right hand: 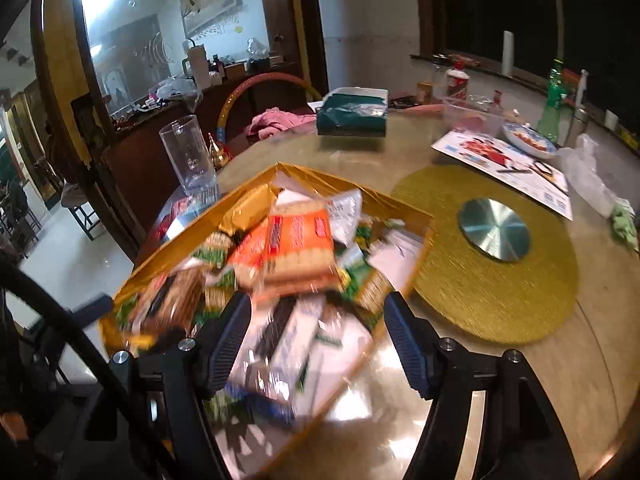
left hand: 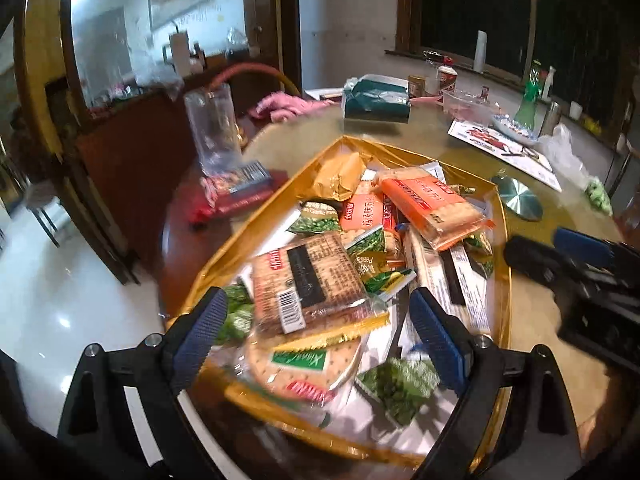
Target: Organize snacks
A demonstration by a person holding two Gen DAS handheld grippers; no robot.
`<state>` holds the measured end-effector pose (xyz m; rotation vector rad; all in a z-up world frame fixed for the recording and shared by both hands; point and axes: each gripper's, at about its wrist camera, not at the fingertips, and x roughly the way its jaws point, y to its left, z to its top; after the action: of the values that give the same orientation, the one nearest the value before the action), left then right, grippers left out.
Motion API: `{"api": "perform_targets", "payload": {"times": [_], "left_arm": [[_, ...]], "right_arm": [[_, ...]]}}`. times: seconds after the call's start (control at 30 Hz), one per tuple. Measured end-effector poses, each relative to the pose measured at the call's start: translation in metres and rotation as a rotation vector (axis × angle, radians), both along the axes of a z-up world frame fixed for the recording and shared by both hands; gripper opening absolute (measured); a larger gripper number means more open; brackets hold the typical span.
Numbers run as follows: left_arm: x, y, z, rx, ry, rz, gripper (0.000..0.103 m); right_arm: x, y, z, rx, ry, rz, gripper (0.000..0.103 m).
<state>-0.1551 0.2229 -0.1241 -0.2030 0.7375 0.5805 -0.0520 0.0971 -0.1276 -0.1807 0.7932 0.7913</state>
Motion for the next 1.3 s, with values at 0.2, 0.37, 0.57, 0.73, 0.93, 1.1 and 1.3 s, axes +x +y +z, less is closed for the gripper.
{"api": "perform_targets", "payload": {"times": [0.2, 0.37, 0.57, 0.73, 0.93, 1.1, 1.3], "left_arm": [[-0.018, -0.014, 0.017, -0.070, -0.003, -0.021, 0.092], [-0.027, -0.035, 0.017, -0.022, 0.041, -0.015, 0.092], [-0.042, -0.053, 0.026, 0.041, 0.047, -0.005, 0.092], [-0.049, -0.051, 0.029, 0.037, 0.035, 0.016, 0.092], [-0.048, -0.045, 0.023, 0.036, 0.049, 0.017, 0.092], [-0.047, -0.036, 0.019, 0.037, 0.051, 0.026, 0.092], [-0.047, -0.017, 0.012, 0.017, 0.058, 0.061, 0.092]], "right_arm": [[-0.023, -0.042, -0.004, 0.025, 0.051, -0.026, 0.070], [-0.041, -0.054, -0.012, 0.033, 0.067, -0.002, 0.070], [-0.056, -0.059, -0.006, 0.049, 0.041, 0.020, 0.070], [-0.065, -0.058, -0.004, 0.054, 0.027, 0.027, 0.070], [-0.066, -0.053, -0.005, 0.047, 0.026, 0.033, 0.070], [-0.063, -0.042, -0.009, 0.034, 0.037, 0.043, 0.070], [-0.060, -0.025, -0.012, 0.009, 0.039, 0.055, 0.070]]}}
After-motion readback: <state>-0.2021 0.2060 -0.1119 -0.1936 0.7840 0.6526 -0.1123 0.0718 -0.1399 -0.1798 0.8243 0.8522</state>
